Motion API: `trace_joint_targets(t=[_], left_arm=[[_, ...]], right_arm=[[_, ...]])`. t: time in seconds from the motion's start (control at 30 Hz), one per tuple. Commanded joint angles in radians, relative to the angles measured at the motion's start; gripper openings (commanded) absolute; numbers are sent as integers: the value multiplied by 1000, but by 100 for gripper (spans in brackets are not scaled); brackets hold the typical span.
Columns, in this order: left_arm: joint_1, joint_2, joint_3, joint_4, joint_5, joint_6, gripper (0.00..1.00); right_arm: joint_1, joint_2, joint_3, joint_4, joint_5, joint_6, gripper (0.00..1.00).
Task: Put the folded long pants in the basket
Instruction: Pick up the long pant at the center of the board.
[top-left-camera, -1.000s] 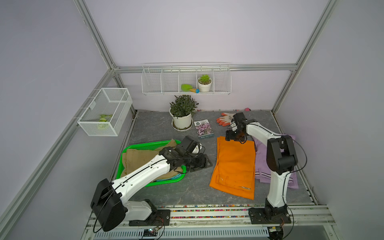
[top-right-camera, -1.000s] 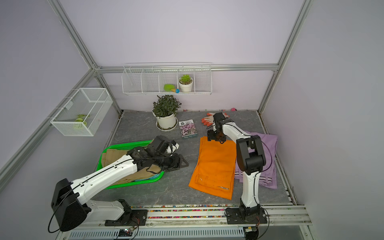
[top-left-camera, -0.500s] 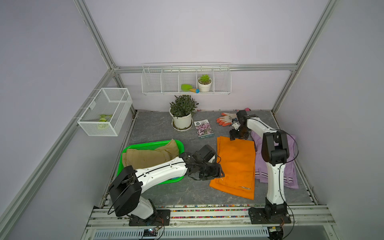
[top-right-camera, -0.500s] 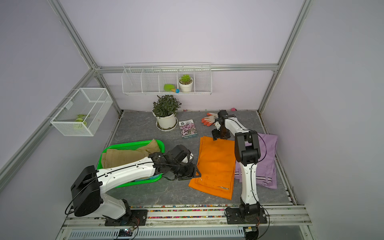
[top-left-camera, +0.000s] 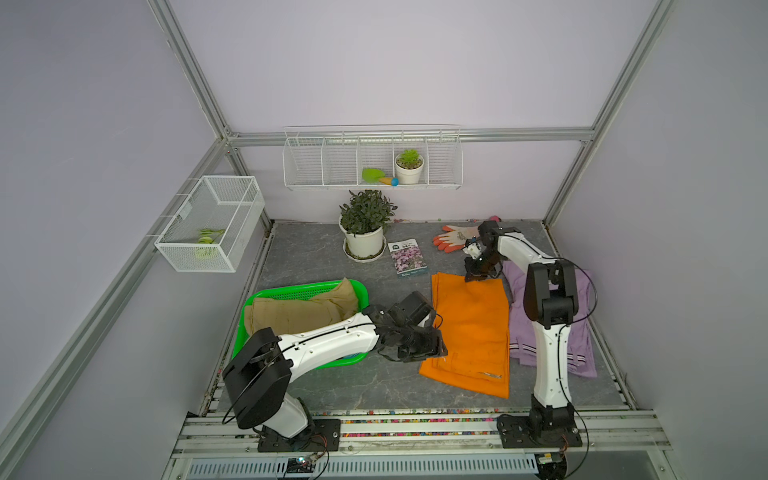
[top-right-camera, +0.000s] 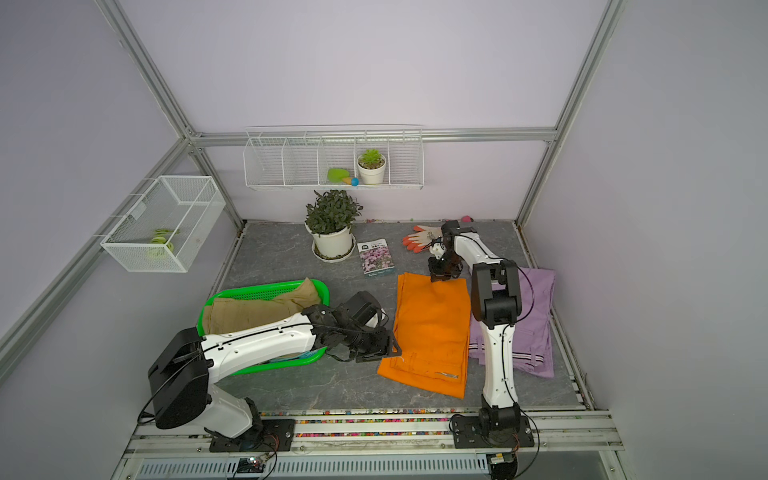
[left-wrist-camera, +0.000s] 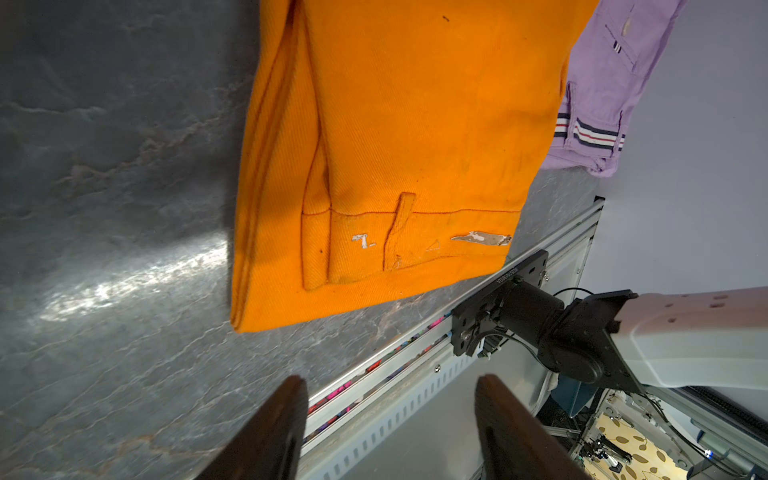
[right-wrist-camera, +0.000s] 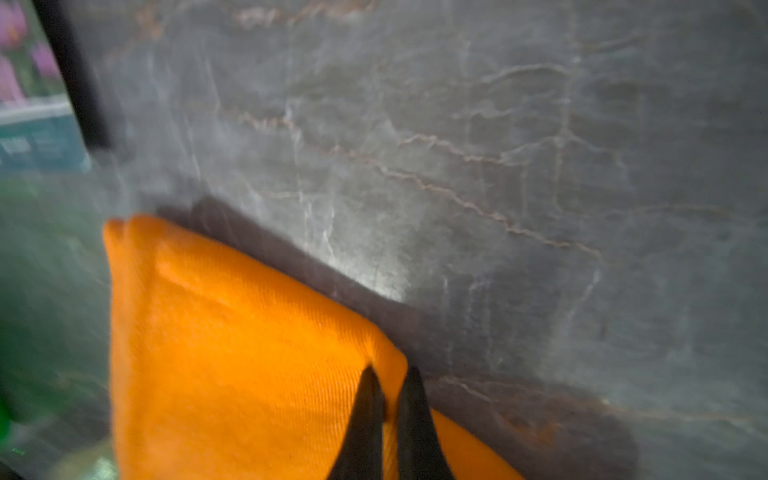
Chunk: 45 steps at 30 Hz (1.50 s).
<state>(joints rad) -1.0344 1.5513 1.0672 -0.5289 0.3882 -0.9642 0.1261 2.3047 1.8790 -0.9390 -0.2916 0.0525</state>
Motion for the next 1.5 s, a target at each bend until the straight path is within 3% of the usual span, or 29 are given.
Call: trace_joint_targets(t=[0.0,0.1,0.27,0.43,0.67,0.8,1.1,1.47], left_arm=[[9,29,43,7,-21,6,70],[24,57,64,-5,-24,1,70],[51,81,64,27,-36,-29,72],[92,170,65,102,-22,-46,73],[170,257,47,203,-37,-73,73],[167,299,69,189,-15,-84,70],[155,181,-19,40,-133,-115,70],[94,320,-3,217,-95,-184,68]], right_arm=[[-24,15,29,124,-17,169,0],[-95,-2,32,174,41,337,0],[-202,-135,-223,391,14,550,0],[-191,-182,-354,423,-67,512,0],[-186,-227,-458,463,-75,500,0],[-184,-231,-459,452,-72,483,0],[-183,-216,-448,439,-80,472,0],[-171,-215,-454,434,-70,452,0]])
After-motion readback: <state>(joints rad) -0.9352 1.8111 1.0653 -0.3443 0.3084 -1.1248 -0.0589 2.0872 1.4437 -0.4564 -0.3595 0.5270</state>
